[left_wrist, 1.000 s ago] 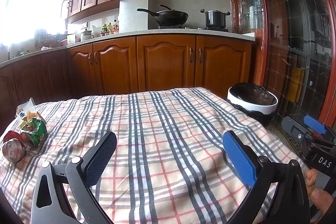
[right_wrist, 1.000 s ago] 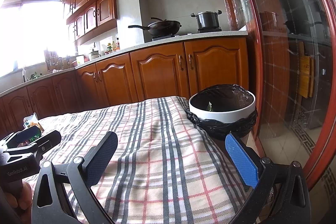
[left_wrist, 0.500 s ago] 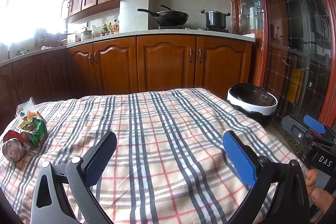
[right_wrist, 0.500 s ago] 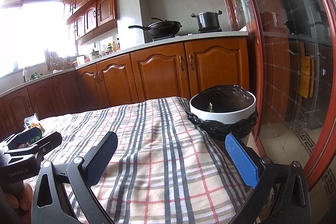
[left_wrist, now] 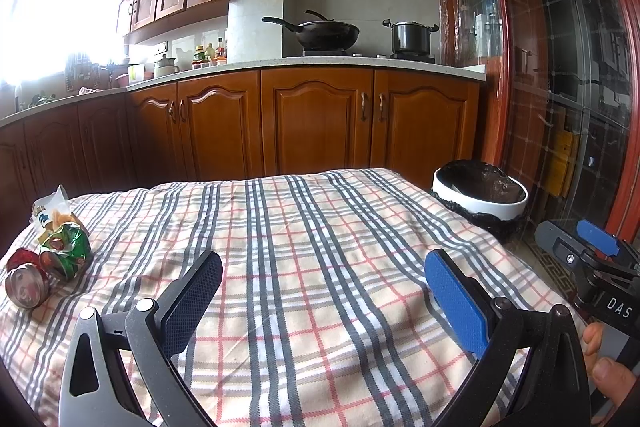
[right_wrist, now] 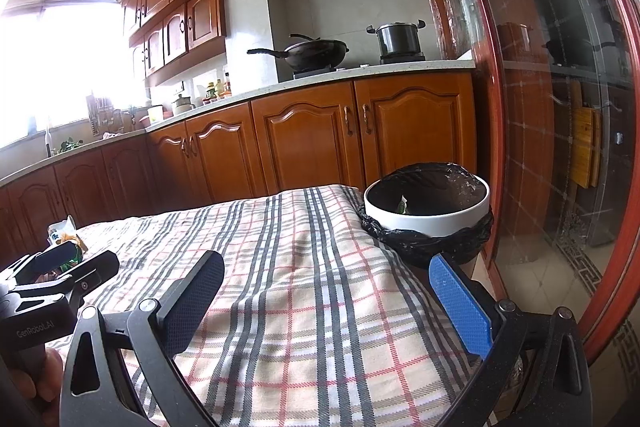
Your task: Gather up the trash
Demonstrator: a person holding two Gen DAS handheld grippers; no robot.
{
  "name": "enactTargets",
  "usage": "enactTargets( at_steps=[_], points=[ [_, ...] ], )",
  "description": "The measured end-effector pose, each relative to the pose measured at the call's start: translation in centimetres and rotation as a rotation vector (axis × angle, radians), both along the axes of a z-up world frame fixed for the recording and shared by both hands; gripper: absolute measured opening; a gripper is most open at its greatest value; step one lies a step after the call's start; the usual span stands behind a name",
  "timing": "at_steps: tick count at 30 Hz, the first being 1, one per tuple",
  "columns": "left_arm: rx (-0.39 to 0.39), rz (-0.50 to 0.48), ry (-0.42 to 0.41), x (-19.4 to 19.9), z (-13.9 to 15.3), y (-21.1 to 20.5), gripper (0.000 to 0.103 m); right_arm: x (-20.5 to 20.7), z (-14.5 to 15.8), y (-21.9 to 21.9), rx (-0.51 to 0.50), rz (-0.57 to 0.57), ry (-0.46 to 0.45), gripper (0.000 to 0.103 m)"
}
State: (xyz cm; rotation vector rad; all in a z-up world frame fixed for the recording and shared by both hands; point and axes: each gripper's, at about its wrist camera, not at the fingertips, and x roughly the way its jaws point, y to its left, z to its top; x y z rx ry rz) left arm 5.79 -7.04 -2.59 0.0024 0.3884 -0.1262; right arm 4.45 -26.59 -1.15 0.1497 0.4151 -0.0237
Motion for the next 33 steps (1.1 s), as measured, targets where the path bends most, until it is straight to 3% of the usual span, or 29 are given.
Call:
enactTargets(
  at_steps=[33],
  points=[
    [-0.01, -0.001, 0.022, 0.0, 0.3, 0.1, 0.102, 0.7, 1.2, -0.2, 0.021, 0.036, -0.002, 0.103]
  ],
)
